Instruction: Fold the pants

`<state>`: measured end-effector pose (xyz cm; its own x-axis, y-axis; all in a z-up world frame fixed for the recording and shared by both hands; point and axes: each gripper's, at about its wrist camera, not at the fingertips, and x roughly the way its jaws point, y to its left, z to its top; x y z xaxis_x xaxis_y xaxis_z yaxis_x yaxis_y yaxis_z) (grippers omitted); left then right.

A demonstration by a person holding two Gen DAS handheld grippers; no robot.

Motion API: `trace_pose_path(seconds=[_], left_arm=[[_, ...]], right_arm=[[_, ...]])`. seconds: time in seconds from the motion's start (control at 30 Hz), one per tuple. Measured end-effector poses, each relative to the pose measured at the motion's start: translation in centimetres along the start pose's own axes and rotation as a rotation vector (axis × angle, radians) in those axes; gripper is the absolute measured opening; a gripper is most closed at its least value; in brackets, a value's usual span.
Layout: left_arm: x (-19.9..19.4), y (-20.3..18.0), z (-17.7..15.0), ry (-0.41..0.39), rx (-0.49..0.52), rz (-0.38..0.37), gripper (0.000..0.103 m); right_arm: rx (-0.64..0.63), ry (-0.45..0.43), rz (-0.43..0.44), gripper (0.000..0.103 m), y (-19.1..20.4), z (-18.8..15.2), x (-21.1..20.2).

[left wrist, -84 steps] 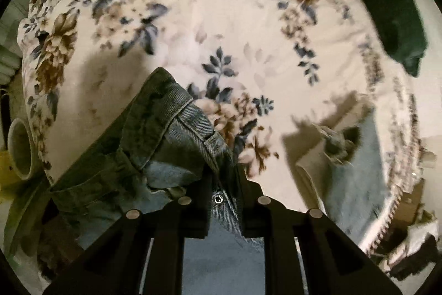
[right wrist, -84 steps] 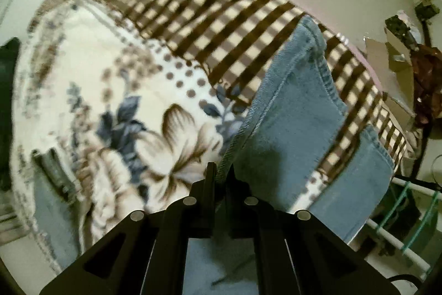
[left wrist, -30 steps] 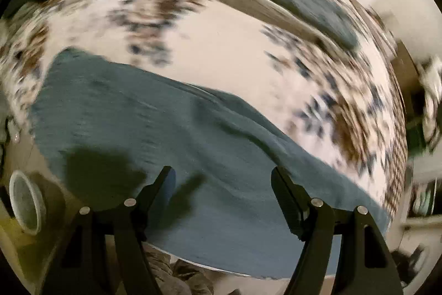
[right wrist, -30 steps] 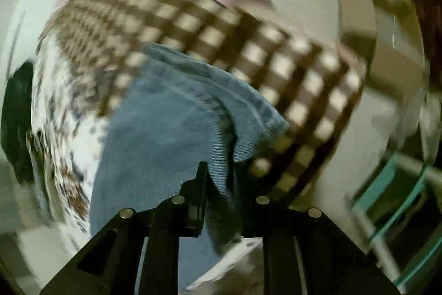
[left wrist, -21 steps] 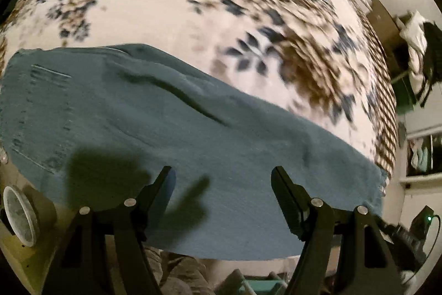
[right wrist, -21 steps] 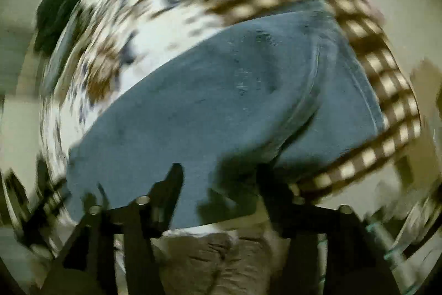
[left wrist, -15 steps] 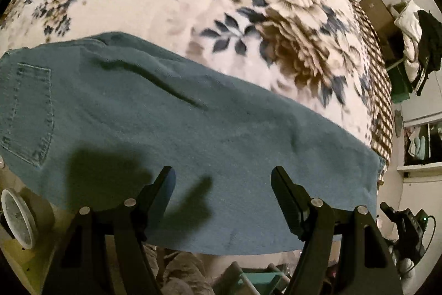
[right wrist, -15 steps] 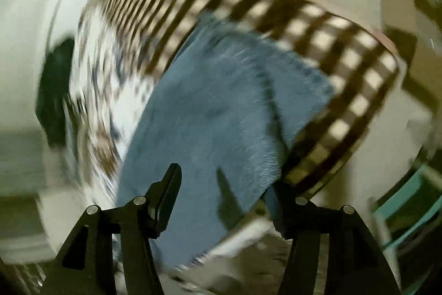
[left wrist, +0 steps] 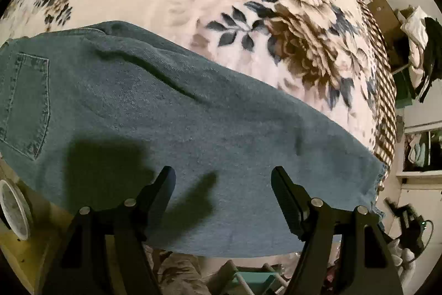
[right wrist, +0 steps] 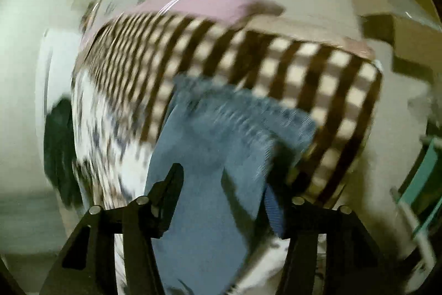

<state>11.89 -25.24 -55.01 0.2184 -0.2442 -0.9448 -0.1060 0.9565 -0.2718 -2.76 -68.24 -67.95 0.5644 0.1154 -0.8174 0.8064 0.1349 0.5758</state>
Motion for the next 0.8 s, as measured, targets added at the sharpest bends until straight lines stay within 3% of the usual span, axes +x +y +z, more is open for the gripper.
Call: trace_pose_path(seconds=[0.03,0.07,0.23,0.37,0.43,0.5,0.53,0.6,0.63,0.67,0.73,0.8], left_arm=[[0.0,0.0,0.0,-0.001,-0.002,-0.001,0.070],[0.0,-0.1,0.0,-0.001,-0.002,-0.002,0.070],[0.3,0.0,-0.2,0.003,0.007,-0.002,0.070],[0.3,0.6,-0.4,-0.002,0.002,0.003,0.070],[0.5,0.9,-0.4,-0.005,0.001,0.007,0.070],[0.6,1.5,-0.5,-0.004,-0.005,0.013,0.070],[0.6,1.7,-0.4,-0.004,-0.008,0.015,0.070],[0.2,2.5,-0.3,-0.009,-0.018,0.016,0.070],[0.0,2.9,-0.2,-0.012,-0.021,0.016,0.070],[-0.4,3.5,-0.1,-0.013,-0.030,0.016,0.070],[-1.4,5.1,0.4,-0.020,-0.057,0.019,0.070],[-2.4,7.1,1.1,-0.028,-0.083,0.038,0.070]], right_arm=[[-0.002,-0.010,-0.035,0.015,-0.1,0.2,-0.1],[-0.026,-0.020,-0.070,0.012,0.2,0.3,-0.1],[-0.194,-0.093,-0.080,0.009,1.6,-0.4,-3.2],[-0.223,-0.172,-0.094,0.008,1.5,-0.2,-4.8],[-0.211,-0.150,-0.126,0.008,0.1,0.5,-4.1],[-0.211,-0.087,-0.206,0.011,-1.3,1.2,-1.9],[-0.218,-0.068,-0.243,0.018,-1.6,1.3,-1.5],[-0.270,-0.056,-0.309,0.036,-0.6,0.8,-1.5],[-0.299,-0.056,-0.321,0.057,0.2,0.3,-2.0],[-0.336,-0.063,-0.322,0.065,1.4,-0.5,-2.7],[-0.443,-0.067,-0.340,0.065,4.8,-2.9,-4.0],[-0.537,-0.016,-0.338,0.065,8.3,-5.7,-4.0]])
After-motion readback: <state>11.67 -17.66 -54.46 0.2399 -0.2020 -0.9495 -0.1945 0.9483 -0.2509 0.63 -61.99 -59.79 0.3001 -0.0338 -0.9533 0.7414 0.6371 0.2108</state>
